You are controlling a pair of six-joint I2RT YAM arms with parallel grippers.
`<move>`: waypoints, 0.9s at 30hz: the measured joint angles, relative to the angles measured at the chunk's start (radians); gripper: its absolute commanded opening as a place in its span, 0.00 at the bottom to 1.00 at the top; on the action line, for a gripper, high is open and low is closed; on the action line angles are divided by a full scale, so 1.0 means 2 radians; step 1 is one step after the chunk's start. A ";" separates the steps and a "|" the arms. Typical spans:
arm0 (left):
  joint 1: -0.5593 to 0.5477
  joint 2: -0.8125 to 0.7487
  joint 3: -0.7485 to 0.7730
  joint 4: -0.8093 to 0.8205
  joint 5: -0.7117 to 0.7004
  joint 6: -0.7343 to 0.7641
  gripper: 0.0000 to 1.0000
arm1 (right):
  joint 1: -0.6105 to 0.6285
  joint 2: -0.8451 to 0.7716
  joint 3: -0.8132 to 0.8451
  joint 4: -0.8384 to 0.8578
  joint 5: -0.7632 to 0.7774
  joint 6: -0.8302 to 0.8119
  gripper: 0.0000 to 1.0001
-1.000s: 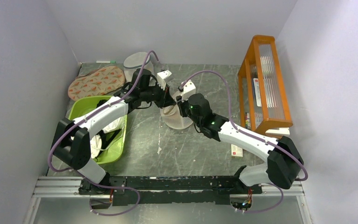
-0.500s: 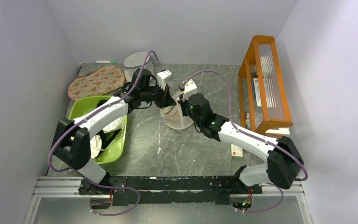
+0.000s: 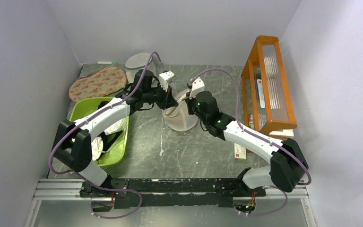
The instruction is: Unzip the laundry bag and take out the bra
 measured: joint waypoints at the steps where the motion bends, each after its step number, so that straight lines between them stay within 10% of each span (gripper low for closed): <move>1: 0.000 0.000 0.000 0.000 -0.003 0.001 0.07 | -0.009 0.000 0.000 0.000 -0.010 0.002 0.00; 9: -0.001 -0.005 0.000 -0.001 -0.025 0.018 0.10 | -0.092 0.000 0.001 -0.016 -0.118 0.024 0.00; 18: 0.000 -0.026 0.000 -0.016 0.004 0.034 0.69 | -0.097 -0.018 0.000 -0.023 -0.214 0.062 0.00; 27: 0.000 -0.046 0.000 0.001 0.032 0.025 0.59 | -0.097 -0.044 0.000 -0.023 -0.254 0.102 0.00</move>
